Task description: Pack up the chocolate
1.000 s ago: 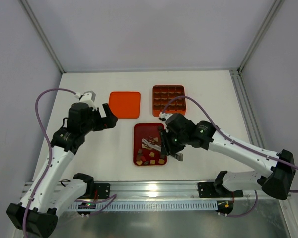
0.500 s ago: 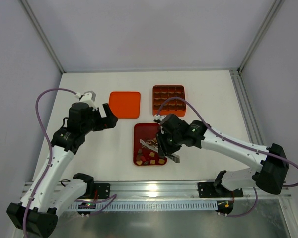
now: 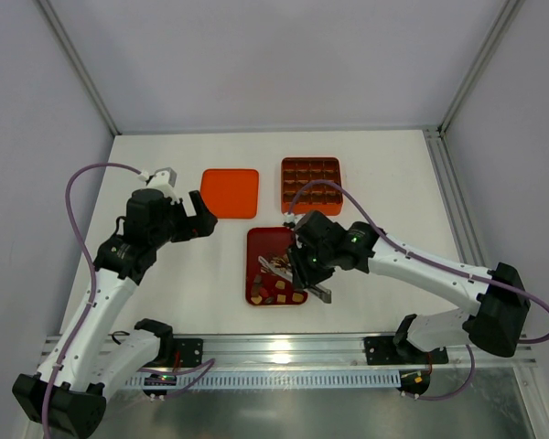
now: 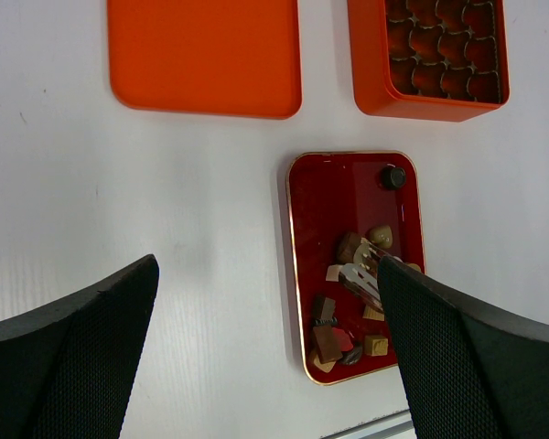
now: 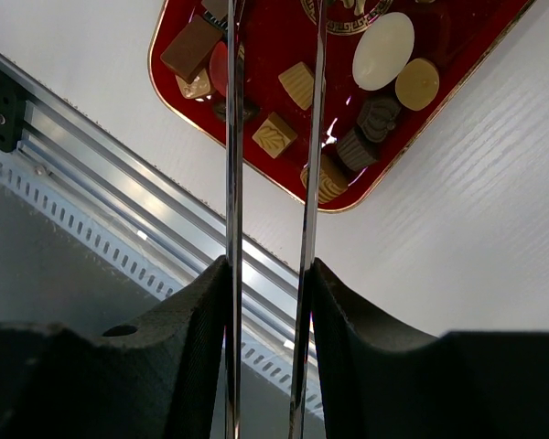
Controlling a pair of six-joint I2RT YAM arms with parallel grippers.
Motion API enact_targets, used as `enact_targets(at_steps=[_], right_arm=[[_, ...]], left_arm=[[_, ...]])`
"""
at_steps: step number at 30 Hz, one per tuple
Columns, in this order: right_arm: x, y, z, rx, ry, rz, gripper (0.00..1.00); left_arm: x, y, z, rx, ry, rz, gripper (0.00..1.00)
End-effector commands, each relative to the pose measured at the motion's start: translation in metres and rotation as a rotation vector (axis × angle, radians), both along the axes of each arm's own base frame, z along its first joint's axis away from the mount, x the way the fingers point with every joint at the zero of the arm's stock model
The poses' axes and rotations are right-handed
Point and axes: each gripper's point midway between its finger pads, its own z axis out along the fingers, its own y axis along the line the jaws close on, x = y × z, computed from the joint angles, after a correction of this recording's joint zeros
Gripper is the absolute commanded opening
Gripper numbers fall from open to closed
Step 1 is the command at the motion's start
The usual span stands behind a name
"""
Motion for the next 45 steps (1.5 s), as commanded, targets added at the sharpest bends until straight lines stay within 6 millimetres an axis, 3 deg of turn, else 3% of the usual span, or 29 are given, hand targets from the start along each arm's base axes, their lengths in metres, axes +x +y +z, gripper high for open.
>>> enact_targets(at_steps=[1, 13, 25, 32, 45], right_arm=[[0.000, 0.002, 0.018, 0.039, -0.040, 0.015, 0.41], [-0.001, 0.000, 0.016, 0.029, -0.046, 0.012, 0.42], [0.011, 0.007, 0.003, -0.001, -0.068, 0.010, 0.43], [0.017, 0.016, 0.008, 0.010, -0.077, 0.021, 0.43], [0.012, 0.013, 0.017, 0.029, -0.074, 0.020, 0.31]], left_arm=[[0.002, 0.000, 0.006, -0.005, -0.016, 0.002, 1.00], [0.001, 0.000, 0.006, -0.007, -0.015, -0.001, 1.00], [0.001, 0.000, 0.005, -0.005, -0.013, -0.002, 1.00], [0.001, 0.000, 0.006, -0.005, -0.016, 0.000, 1.00], [0.000, 0.000, 0.006, -0.007, -0.017, -0.003, 1.00]])
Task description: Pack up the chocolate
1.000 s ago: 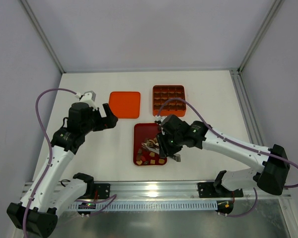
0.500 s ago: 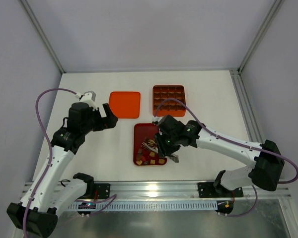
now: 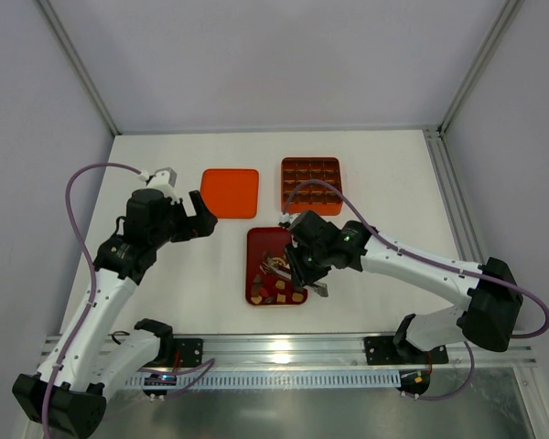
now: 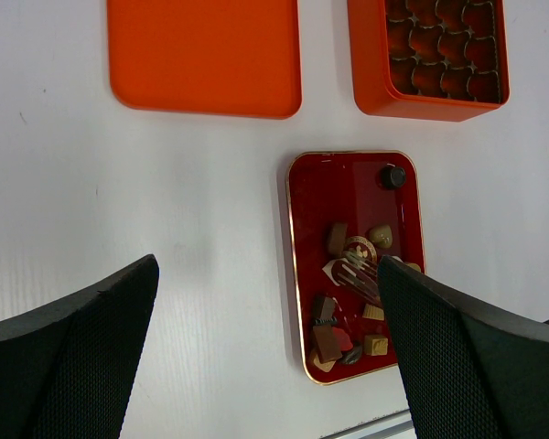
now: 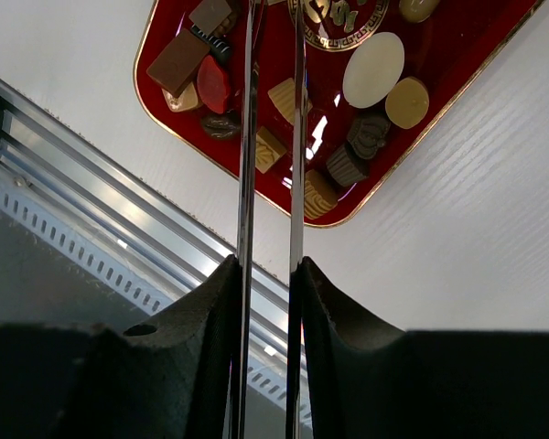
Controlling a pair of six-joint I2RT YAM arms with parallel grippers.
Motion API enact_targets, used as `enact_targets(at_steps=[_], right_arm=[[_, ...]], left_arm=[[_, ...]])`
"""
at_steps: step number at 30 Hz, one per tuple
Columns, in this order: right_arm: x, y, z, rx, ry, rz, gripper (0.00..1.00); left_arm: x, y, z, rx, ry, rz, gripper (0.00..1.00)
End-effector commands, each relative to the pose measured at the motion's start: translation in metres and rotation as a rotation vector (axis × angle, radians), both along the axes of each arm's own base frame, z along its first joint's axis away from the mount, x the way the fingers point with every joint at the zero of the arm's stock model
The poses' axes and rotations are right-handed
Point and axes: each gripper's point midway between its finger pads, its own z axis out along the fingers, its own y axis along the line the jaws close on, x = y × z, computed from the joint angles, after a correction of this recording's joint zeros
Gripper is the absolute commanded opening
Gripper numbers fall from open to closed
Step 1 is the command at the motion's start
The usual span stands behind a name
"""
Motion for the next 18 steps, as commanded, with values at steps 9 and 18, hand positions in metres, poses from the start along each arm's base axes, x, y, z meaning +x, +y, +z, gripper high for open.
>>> enact_targets(at_steps=[9, 18], right_arm=[[0.000, -0.002, 0.040, 0.074, -0.067, -0.004, 0.30], [-0.001, -0.009, 0.049, 0.085, -0.087, -0.024, 0.30]], left_arm=[[0.001, 0.000, 0.006, -0.006, -0.016, -0.002, 1.00], [0.000, -0.001, 0.006, -0.009, -0.015, -0.006, 1.00]])
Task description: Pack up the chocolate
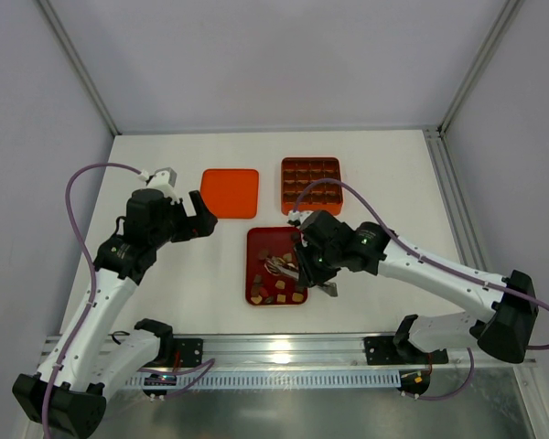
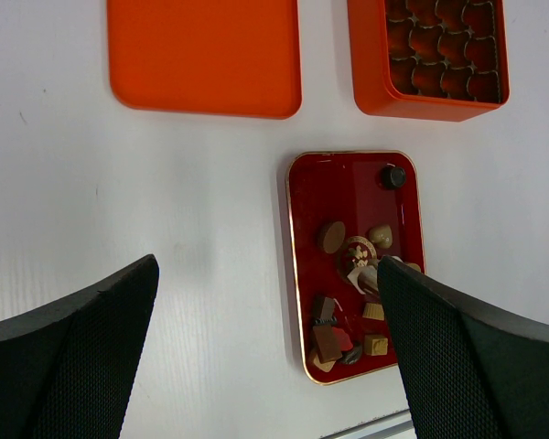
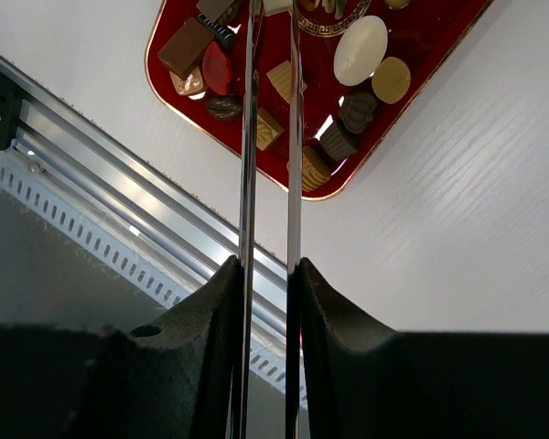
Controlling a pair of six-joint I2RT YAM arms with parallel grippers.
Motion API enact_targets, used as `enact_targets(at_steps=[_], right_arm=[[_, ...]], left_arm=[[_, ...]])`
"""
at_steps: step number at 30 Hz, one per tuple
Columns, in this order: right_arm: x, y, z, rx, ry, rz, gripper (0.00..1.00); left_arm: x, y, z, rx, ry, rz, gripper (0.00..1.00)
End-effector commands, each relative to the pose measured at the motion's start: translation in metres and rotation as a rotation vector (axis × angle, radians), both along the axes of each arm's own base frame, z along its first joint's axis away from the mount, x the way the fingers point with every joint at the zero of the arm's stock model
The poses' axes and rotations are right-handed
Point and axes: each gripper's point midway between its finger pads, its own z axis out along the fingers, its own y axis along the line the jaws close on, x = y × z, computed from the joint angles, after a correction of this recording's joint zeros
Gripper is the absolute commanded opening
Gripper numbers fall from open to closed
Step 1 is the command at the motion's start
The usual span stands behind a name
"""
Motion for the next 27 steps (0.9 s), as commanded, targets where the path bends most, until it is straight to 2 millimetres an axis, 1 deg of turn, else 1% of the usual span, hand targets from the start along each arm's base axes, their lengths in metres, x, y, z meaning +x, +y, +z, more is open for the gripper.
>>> enact_targets(at_steps=[1, 5, 6, 7, 9, 10, 12, 13, 14, 15, 16, 17, 18, 19, 20, 21, 22, 23, 24, 25, 26, 27], right_arm=[[0.008, 0.006, 0.027, 0.056, -0.060, -0.017, 0.30], [0.020, 0.009, 0.039, 0.089, -0.077, -0.027, 0.30], [0.031, 0.006, 0.040, 0.082, -0.086, -0.043, 0.30], [0.039, 0.006, 0.047, 0.089, -0.099, -0.052, 0.29], [0.054, 0.005, 0.052, 0.100, -0.106, -0.071, 0.27], [0.071, 0.002, 0.061, 0.127, -0.123, -0.096, 0.27], [0.093, 0.002, 0.074, 0.146, -0.151, -0.124, 0.27], [0.111, -0.007, 0.077, 0.144, -0.167, -0.160, 0.27], [0.120, -0.008, 0.081, 0.150, -0.177, -0.170, 0.27], [0.133, -0.008, 0.094, 0.169, -0.207, -0.187, 0.27], [0.150, -0.013, 0.092, 0.159, -0.209, -0.215, 0.27], [0.158, -0.013, 0.094, 0.170, -0.206, -0.221, 0.27], [0.172, -0.013, 0.106, 0.195, -0.232, -0.233, 0.27], [0.188, -0.018, 0.099, 0.181, -0.224, -0.262, 0.27], [0.202, -0.018, 0.100, 0.179, -0.228, -0.275, 0.27], [0.207, -0.021, 0.109, 0.190, -0.247, -0.284, 0.27], [0.221, -0.025, 0.097, 0.165, -0.229, -0.302, 0.27], [0.229, -0.026, 0.096, 0.162, -0.230, -0.311, 0.27], [0.239, -0.025, 0.100, 0.163, -0.240, -0.319, 0.27], [0.250, -0.027, 0.090, 0.144, -0.224, -0.333, 0.27], [0.256, -0.028, 0.085, 0.134, -0.220, -0.340, 0.27], [0.265, -0.029, 0.088, 0.132, -0.235, -0.352, 0.27]], left_arm=[[0.000, -0.001, 0.006, -0.010, -0.017, -0.004, 1.00], [0.000, -0.002, 0.006, -0.012, -0.013, -0.009, 1.00], [0.000, -0.002, 0.006, -0.014, -0.013, -0.010, 1.00], [0.000, -0.003, 0.006, -0.013, -0.014, -0.012, 1.00], [0.000, -0.002, 0.006, -0.012, -0.016, -0.008, 1.00], [0.000, -0.002, 0.006, -0.013, -0.014, -0.011, 1.00], [0.000, -0.003, 0.006, -0.015, -0.015, -0.013, 0.99], [0.000, -0.003, 0.005, -0.014, -0.012, -0.013, 1.00], [0.000, -0.003, 0.004, -0.016, -0.008, -0.015, 1.00], [0.000, -0.003, 0.005, -0.015, -0.010, -0.016, 1.00], [0.001, -0.004, 0.005, -0.017, -0.008, -0.016, 1.00], [0.001, -0.004, 0.005, -0.016, -0.010, -0.017, 1.00], [0.001, -0.004, 0.004, -0.016, -0.008, -0.017, 1.00], [0.001, -0.003, 0.005, -0.015, -0.010, -0.015, 1.00], [0.001, -0.003, 0.005, -0.014, -0.011, -0.013, 1.00], [0.001, -0.003, 0.004, -0.013, -0.009, -0.013, 1.00], [0.001, -0.003, 0.005, -0.013, -0.012, -0.012, 1.00], [0.001, -0.003, 0.004, -0.012, -0.010, -0.012, 1.00], [0.001, -0.003, 0.004, -0.013, -0.008, -0.010, 1.00], [0.001, -0.002, 0.005, -0.012, -0.011, -0.007, 1.00], [0.001, -0.002, 0.004, -0.010, -0.009, -0.008, 1.00], [0.001, -0.002, 0.004, -0.011, -0.010, -0.006, 1.00]])
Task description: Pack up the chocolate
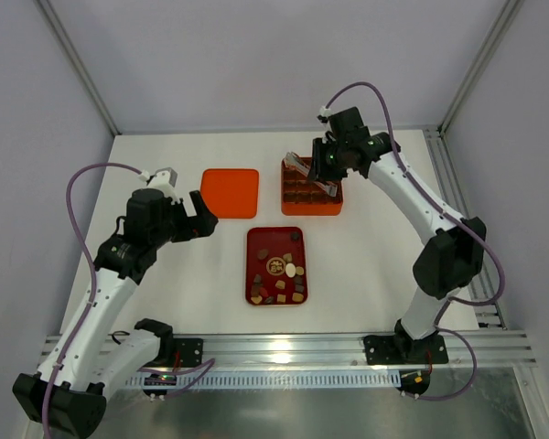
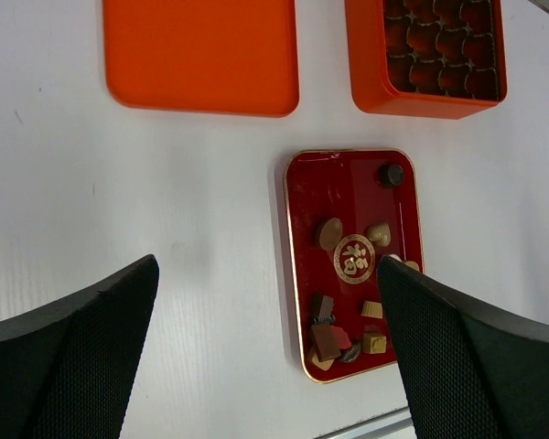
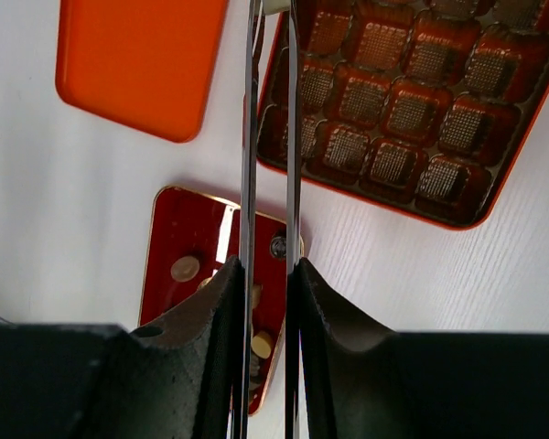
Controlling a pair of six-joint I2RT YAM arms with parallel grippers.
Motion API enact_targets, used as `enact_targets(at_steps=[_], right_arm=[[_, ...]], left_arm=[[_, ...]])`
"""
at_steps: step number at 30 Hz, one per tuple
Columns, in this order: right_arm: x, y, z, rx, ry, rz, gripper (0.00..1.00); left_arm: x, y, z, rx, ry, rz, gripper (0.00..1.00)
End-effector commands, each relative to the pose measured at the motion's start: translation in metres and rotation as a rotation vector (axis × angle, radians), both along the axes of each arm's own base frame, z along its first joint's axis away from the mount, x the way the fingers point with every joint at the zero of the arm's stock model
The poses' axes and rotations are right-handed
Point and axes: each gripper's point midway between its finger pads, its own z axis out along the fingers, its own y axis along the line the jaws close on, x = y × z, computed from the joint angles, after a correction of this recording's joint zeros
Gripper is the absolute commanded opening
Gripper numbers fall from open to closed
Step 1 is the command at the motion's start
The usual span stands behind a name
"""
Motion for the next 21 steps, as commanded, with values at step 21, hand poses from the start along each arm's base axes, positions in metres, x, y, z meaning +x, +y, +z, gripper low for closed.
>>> enact_targets(at_steps=[21], right_arm=[[0.061, 0.000, -0.036, -0.070, -0.009, -0.048, 0.32]], left_arm=[[0.002, -0.001, 0.003, -0.003, -0.006, 0.001, 1.00]])
